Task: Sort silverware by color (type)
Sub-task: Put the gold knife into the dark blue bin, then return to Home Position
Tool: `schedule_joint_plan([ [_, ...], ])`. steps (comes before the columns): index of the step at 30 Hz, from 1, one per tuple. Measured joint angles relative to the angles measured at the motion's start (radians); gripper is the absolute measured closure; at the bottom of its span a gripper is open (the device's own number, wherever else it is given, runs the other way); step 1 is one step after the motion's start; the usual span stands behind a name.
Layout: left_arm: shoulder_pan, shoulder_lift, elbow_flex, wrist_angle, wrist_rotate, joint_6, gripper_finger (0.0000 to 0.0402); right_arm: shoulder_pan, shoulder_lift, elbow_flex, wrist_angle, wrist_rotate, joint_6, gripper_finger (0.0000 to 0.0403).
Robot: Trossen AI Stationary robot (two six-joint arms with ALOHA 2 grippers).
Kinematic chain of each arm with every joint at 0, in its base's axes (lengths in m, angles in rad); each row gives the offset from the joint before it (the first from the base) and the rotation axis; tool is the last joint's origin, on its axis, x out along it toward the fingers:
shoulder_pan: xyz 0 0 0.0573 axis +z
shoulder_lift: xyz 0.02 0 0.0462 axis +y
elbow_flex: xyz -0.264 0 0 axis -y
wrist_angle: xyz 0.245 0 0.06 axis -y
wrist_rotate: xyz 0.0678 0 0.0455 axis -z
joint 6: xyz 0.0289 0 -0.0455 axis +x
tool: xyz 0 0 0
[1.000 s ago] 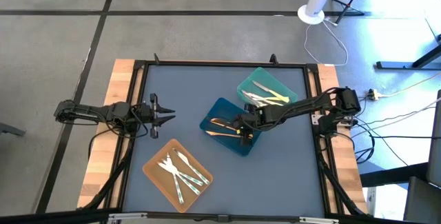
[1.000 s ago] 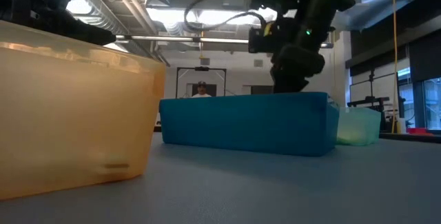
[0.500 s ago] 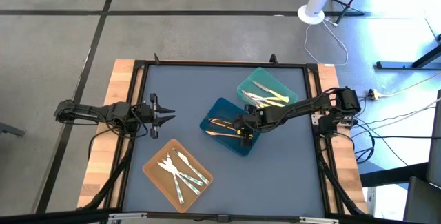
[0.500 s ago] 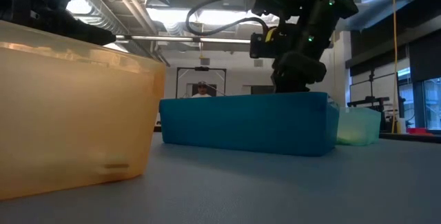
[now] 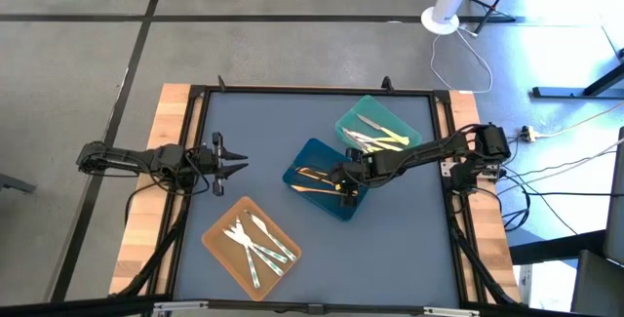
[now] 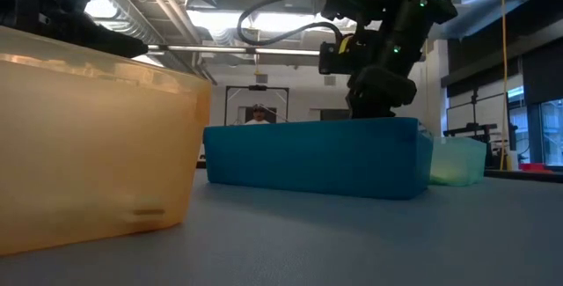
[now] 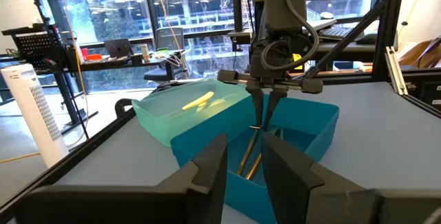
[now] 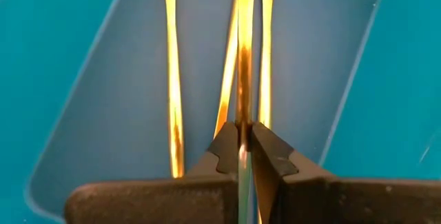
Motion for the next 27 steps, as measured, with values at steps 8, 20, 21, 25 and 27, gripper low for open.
schedule_joint_plan([
  [8,0.000,0.000,0.000,0.000,0.000,0.000,0.0318,0.000,0.000,0.000,0.000,0.014,0.001,0.0331],
  [20,0.000,0.000,0.000,0.000,0.000,0.000,0.0318,0.000,0.000,0.000,0.000,0.019,0.000,0.0303],
  [21,0.000,0.000,0.000,0.000,0.000,0.000,0.0318,0.000,0.000,0.000,0.000,0.019,0.000,0.0304],
  [25,0.000,0.000,0.000,0.000,0.000,0.000,0.0318,0.000,0.000,0.000,0.000,0.019,0.000,0.0310],
  [27,0.000,0.000,0.000,0.000,0.000,0.000,0.0318,0.000,0.000,0.000,0.000,0.019,0.000,0.0313],
])
